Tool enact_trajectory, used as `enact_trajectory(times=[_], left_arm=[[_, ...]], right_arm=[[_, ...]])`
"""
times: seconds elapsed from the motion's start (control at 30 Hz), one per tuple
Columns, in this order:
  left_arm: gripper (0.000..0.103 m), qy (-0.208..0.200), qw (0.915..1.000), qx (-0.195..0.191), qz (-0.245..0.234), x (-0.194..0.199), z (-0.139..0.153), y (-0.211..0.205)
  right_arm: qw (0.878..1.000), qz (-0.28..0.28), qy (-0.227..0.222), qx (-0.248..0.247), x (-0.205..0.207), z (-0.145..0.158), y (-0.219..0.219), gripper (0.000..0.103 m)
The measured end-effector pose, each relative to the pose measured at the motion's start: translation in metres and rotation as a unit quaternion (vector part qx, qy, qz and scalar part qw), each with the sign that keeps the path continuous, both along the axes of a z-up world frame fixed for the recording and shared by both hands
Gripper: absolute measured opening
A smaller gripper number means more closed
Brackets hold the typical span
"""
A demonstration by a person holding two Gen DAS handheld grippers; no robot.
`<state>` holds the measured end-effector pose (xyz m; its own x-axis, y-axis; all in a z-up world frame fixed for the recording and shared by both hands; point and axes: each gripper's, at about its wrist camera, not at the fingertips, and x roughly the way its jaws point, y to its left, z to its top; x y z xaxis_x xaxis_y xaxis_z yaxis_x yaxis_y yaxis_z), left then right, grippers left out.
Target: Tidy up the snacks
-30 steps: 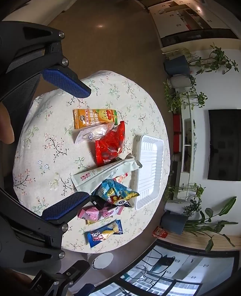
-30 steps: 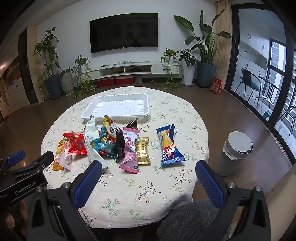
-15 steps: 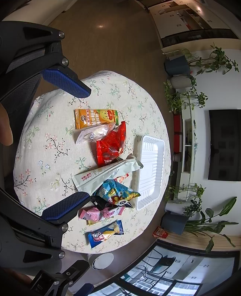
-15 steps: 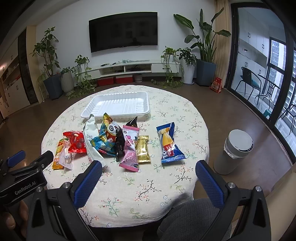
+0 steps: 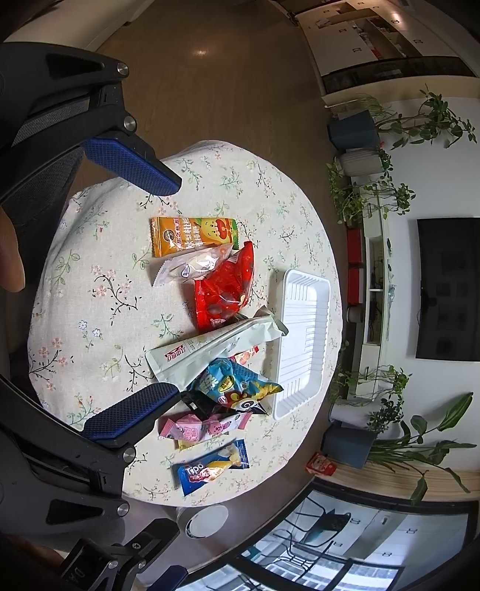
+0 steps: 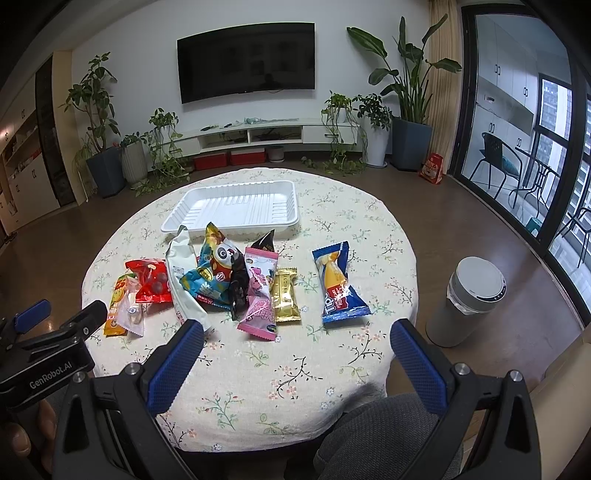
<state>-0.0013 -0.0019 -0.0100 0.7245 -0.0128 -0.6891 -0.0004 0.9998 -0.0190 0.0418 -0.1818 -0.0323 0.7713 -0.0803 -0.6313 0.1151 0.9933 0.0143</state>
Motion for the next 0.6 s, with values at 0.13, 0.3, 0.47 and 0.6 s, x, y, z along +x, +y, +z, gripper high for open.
enact_trajectory(times=[0.13,0.3,0.47,0.6], left_arm=[[0.103,0.0,1.0,0.001,0.0,0.0,-0.0001,-0.0002],[0.103,0.0,1.0,0.001,0.0,-0.0001,-0.0003,-0.0003],[0.103,0.001,1.0,0.0,0.0,0.0001,-0.0001,0.0],[0.103,0.001,1.0,0.0,0.0,-0.0003,-0.0013,0.0]], right_arm=[[1.0,0.0,0.0,0.0,0.0002,-0.0004,0.0001,0.103],[1.0,-0.001,0.0,0.0,0.0003,-0.0007,0.0002,0.103],[1.0,0.0,0.001,0.0,0.0003,-0.0014,0.0001,0.103],[1.0,0.0,0.001,0.001,0.0003,-0.0021,0.0,0.103]])
